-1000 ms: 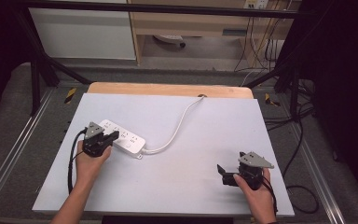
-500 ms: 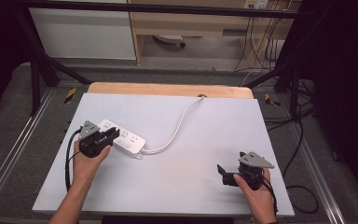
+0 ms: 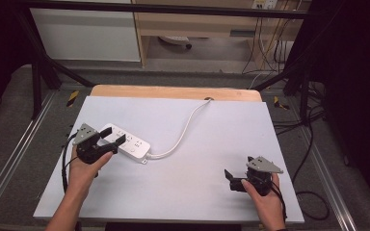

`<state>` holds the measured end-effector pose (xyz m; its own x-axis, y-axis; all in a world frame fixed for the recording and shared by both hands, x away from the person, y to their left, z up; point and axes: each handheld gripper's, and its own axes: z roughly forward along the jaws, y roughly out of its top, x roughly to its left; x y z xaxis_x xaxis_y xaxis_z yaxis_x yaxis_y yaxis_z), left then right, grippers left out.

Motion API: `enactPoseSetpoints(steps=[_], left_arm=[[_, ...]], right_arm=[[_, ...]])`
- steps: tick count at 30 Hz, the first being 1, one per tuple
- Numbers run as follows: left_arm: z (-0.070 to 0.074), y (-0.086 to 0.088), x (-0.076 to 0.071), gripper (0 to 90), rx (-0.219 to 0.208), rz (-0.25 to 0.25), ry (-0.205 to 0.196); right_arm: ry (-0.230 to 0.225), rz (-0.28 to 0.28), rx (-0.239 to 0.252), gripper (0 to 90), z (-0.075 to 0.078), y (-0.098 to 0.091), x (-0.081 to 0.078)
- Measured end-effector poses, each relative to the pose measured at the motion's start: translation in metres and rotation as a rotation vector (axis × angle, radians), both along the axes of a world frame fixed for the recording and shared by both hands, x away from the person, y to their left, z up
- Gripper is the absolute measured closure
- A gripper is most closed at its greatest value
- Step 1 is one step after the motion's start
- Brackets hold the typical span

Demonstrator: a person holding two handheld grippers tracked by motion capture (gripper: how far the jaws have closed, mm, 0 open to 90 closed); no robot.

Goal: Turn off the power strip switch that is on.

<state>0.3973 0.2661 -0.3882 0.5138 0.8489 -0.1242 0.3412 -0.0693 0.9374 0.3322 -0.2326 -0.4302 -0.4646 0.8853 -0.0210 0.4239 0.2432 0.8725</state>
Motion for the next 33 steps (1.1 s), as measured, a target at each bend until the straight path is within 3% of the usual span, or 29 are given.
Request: enactPoseSetpoints(steps=[11, 33], left_arm=[[0.009, 0.005, -0.012, 5.6, -0.012, 0.015, 0.029], [0.007, 0.017, -0.044, 5.6, 0.007, 0.017, 0.013]], right_arm=[[-0.003, -0.004, -0.001, 2.4, 0.0, -0.001, 0.001], [-0.02, -0.009, 0.009, 2.3, 0.004, -0.005, -0.001]])
